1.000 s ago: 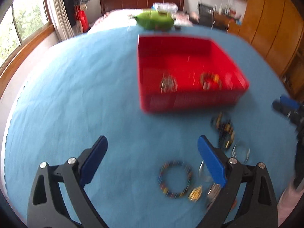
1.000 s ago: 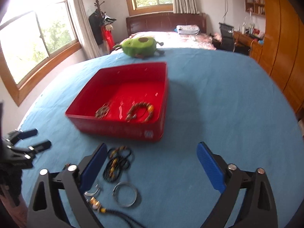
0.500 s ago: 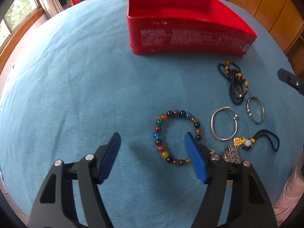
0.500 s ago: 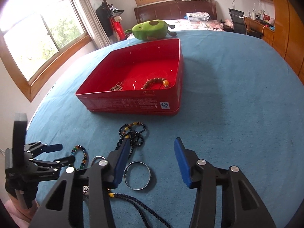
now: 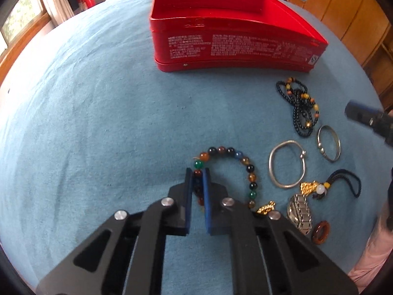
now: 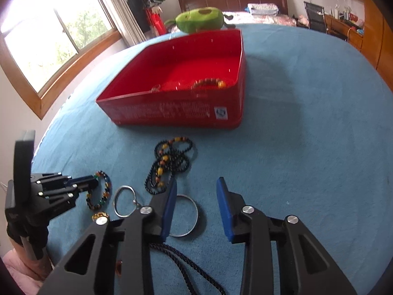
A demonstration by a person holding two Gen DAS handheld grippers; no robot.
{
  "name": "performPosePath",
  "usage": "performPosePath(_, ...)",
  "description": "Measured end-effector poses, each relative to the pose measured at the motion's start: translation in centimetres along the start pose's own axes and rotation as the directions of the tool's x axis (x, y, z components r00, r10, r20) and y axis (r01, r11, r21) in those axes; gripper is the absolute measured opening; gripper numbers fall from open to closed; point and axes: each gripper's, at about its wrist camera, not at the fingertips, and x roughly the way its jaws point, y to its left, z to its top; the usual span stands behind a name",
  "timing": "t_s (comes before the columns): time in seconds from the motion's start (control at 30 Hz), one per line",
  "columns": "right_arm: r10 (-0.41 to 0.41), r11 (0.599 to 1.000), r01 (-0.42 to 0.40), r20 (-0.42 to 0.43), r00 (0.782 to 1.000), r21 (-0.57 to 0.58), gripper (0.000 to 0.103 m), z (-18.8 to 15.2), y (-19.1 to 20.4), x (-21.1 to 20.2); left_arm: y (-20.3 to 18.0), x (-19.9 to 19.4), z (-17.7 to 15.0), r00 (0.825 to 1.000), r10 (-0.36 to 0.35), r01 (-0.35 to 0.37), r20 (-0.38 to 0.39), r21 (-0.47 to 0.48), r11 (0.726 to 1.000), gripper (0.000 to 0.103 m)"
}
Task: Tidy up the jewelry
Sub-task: 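Grasp the multicolored bead bracelet with the left tool, then grasp the silver bangle with the right tool while the left tool holds the bracelet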
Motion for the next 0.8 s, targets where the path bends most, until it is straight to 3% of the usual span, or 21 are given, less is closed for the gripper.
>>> performPosePath(0.23,0.054,0.999,-0.054,-0.036,0.998,-0.004,0.027,-0.5,0.0,0.7,1.6,-0.8,0.8,0.998,-0.056,0.057,0.023,-0.052,0.997,0.006)
performPosePath(0.4,0.104,0.994,-0.105,-0.047,0.993,-0.023,0.015,-1.0,0.8,0.6,4.2,-2.2,0.5,0.996,-0.079,0.082,0.053,-0.068,0.994,0.006)
performPosePath(0.5,0.116,0.991,-0.119,-0.058,0.992,-0.059,0.013,-1.5,1.8,0.6,5.3,-3.2,0.1,0.994,-0.086,0.091,0.069,-0.074,0.993,0.006)
performPosePath(0.8,0.079,0.988,-0.096,-0.146,0.986,-0.118,0.011,-2.6,4.2,3.0,5.3,-4.3,-0.5,0.994,-0.087,0.092,0.067,-0.081,0.992,0.006)
